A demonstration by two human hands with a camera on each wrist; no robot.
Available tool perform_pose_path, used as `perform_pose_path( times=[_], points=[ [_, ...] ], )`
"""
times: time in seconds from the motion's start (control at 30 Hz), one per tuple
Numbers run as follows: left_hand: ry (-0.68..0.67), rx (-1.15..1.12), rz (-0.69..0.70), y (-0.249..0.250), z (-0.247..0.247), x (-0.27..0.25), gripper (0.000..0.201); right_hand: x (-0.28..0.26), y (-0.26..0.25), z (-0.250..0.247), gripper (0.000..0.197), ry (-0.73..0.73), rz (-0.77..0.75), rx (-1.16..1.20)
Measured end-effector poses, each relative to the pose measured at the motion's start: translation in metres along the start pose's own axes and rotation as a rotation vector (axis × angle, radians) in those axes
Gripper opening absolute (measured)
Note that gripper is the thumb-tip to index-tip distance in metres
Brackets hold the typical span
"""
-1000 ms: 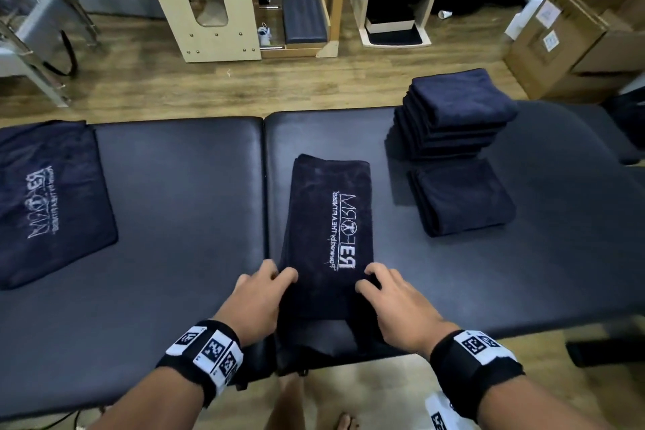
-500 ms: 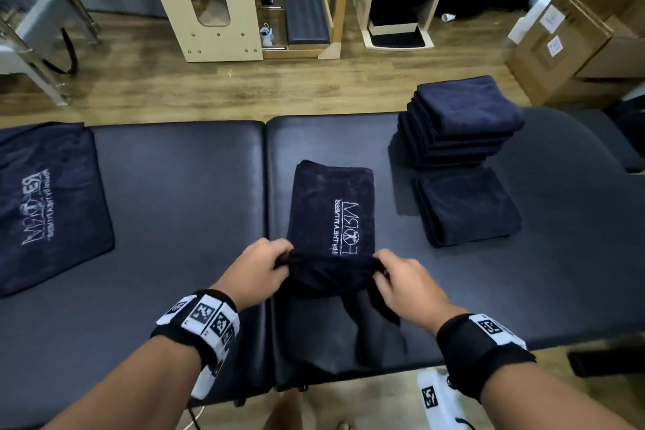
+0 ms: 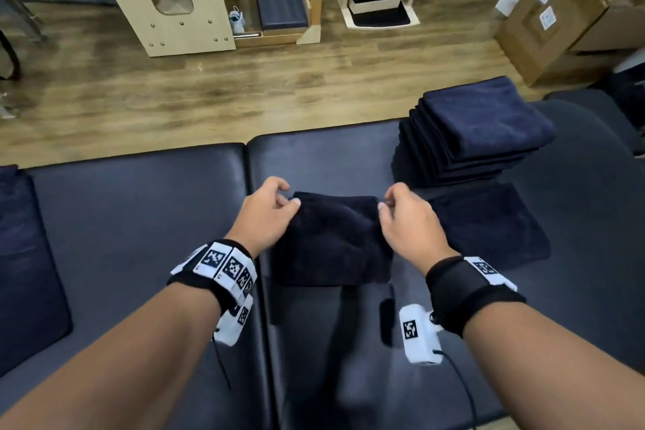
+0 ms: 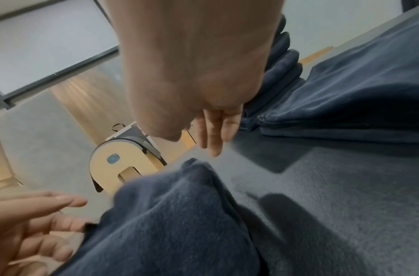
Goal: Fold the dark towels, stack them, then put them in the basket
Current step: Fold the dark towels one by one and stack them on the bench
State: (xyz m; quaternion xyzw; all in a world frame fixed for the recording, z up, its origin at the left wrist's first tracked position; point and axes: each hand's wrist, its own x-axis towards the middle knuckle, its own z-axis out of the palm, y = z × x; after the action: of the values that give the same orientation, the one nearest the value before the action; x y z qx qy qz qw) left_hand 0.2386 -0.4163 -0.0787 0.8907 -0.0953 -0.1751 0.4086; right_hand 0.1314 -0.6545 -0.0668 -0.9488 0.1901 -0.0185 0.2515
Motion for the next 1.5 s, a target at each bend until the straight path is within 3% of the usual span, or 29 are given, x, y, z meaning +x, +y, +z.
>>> perform_pose_path(
  times=[0.1, 0.17, 0.23, 0.3, 0.4, 0.5, 0.6, 0.67, 0.7, 0.77, 0.83, 0.93, 1.13, 1.27, 1.37, 1.5],
  points=[
    [-0.162, 0.285, 0.135, -0.008, 0.007, 0.005, 0.045, 0.001, 0.001, 0.013, 0.031, -0.143, -0.134, -0.134],
    [-0.272, 0.381, 0.114, -0.010, 0.010, 0.008, 0.048, -0.001, 0.001, 0.021, 0.047, -0.268, -0.110, -0.181],
    [-0.271, 0.381, 0.111, -0.010, 0.011, 0.013, 0.038, 0.001, 0.000, 0.025, 0.056, -0.319, -0.021, -0.201],
    [-0.208, 0.339, 0.145, -0.005, 0.009, 0.018, 0.017, 0.007, -0.002, 0.025, 0.049, -0.333, 0.064, -0.176],
    [-0.202, 0.300, 0.183, 0.004, 0.005, 0.025, 0.013, 0.017, -0.002, 0.020, 0.025, -0.299, 0.110, -0.117],
    [-0.153, 0.254, 0.204, 0.010, 0.004, 0.031, 0.014, 0.023, 0.002, 0.017, 0.011, -0.153, 0.084, -0.051],
    [-0.042, 0.202, 0.204, 0.009, 0.006, 0.035, 0.014, 0.027, 0.005, 0.016, 0.011, 0.046, 0.199, 0.111],
    [-0.002, 0.201, 0.219, 0.005, 0.008, 0.032, 0.021, 0.026, 0.006, 0.019, 0.026, 0.063, 0.282, 0.127],
    [-0.012, 0.215, 0.246, 0.002, 0.009, 0.029, 0.022, 0.023, 0.004, 0.020, 0.034, 0.049, 0.284, 0.111],
    [-0.091, 0.293, 0.373, -0.002, 0.010, 0.021, 0.022, 0.014, 0.001, 0.024, 0.030, 0.072, 0.172, 0.080],
    [-0.220, 0.466, 0.452, -0.006, 0.009, 0.012, 0.042, 0.001, 0.002, 0.027, 0.023, 0.013, 0.047, -0.004],
    [-0.332, 0.722, 0.331, -0.011, 0.011, 0.005, 0.080, -0.014, 0.002, 0.025, 0.040, -0.248, 0.085, -0.102],
    [-0.271, 0.808, 0.122, 0.000, 0.022, -0.011, 0.085, -0.015, -0.013, 0.026, 0.068, -0.429, 0.192, -0.153],
    [-0.388, 0.628, -0.014, 0.003, 0.026, -0.012, 0.095, -0.011, -0.026, 0.033, 0.074, -0.347, 0.235, -0.129],
    [-0.442, 0.422, -0.043, -0.001, 0.022, -0.007, 0.095, -0.014, -0.032, 0.035, 0.053, -0.185, 0.298, 0.017],
    [-0.423, 0.284, -0.059, 0.002, 0.016, -0.007, 0.089, -0.024, -0.031, 0.029, 0.033, -0.223, 0.373, 0.105]
  ],
)
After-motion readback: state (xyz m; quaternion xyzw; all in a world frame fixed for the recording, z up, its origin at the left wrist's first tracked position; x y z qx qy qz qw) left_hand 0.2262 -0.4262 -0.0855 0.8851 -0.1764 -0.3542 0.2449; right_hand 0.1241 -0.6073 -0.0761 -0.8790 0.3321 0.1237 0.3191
